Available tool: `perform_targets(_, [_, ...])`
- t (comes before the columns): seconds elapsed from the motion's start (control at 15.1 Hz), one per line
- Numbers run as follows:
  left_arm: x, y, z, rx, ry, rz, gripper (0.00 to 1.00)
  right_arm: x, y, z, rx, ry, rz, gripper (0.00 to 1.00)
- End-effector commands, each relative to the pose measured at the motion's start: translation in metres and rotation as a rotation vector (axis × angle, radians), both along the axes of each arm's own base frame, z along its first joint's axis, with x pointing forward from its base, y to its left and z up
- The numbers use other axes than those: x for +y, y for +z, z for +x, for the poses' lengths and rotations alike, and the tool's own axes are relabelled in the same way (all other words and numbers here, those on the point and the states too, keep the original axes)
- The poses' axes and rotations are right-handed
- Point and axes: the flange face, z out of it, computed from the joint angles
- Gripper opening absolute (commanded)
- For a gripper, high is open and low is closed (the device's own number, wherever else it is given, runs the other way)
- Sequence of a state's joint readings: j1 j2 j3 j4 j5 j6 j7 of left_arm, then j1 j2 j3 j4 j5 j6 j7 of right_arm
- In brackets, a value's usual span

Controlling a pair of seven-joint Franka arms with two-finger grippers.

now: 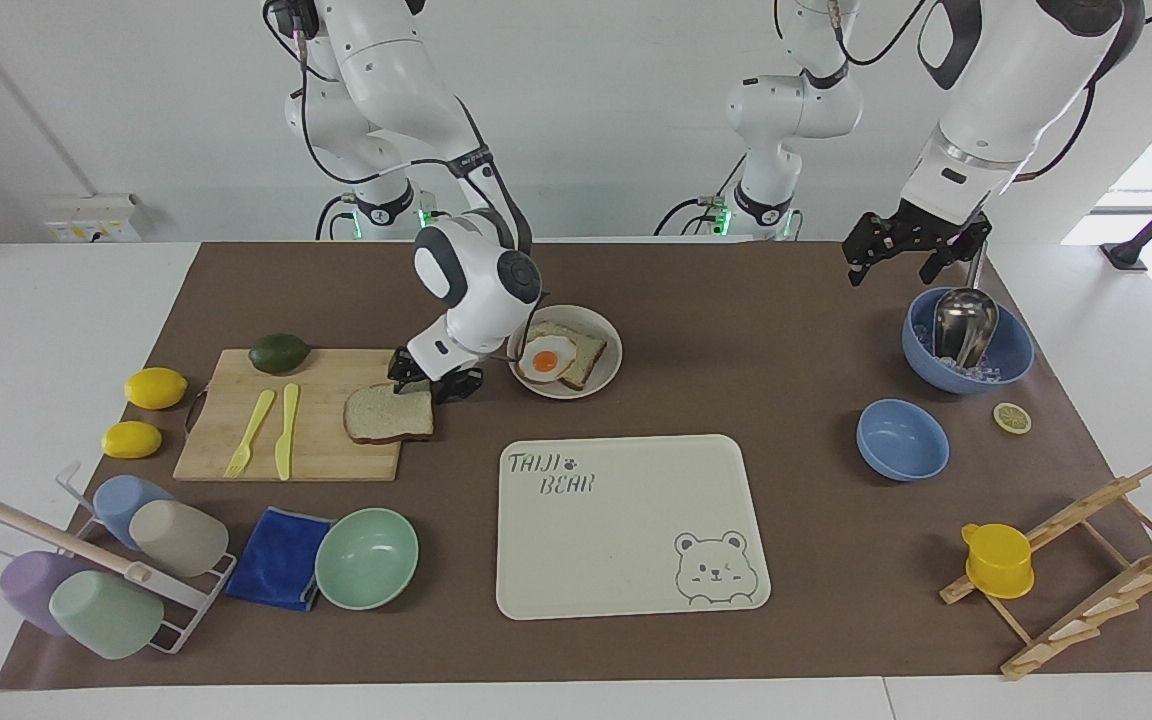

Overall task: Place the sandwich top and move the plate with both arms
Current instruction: 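Carry the bread slice over the plate and lower it onto the egg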

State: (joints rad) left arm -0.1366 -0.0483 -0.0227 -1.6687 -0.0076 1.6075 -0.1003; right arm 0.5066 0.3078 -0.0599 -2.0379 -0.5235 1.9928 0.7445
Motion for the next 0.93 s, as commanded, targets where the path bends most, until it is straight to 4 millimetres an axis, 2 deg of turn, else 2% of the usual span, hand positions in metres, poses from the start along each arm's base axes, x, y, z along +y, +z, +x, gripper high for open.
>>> perform_targets(0.0, [0.0,0.002,-0.003,-0.009,-0.003,0.016,1.0,-0.007,0.0,-0.007,0.0,0.033,-0.002,0.47])
perform_targets(0.26, [0.001,0.003,-0.004,-0.011,-0.005,0.016,1.0,0.0,0.002,-0.008,-0.004,0.041,-0.003,0.0])
perform_targets(0.46, [-0.001,0.003,-0.004,-0.013,-0.006,0.016,1.0,0.01,0.02,-0.001,-0.007,0.026,-0.032,0.0])
perform_targets(0.53, [-0.001,0.003,-0.004,-0.013,-0.006,0.016,1.0,0.025,0.03,-0.003,-0.004,0.035,-0.053,0.0])
perform_targets(0.59, [-0.001,0.003,-0.004,-0.013,-0.006,0.016,1.0,0.03,0.039,0.0,-0.002,0.029,-0.07,0.0])
perform_targets(0.86, [0.0,0.003,-0.004,-0.014,-0.005,0.015,1.0,0.06,0.059,-0.005,-0.009,0.027,-0.048,0.0])
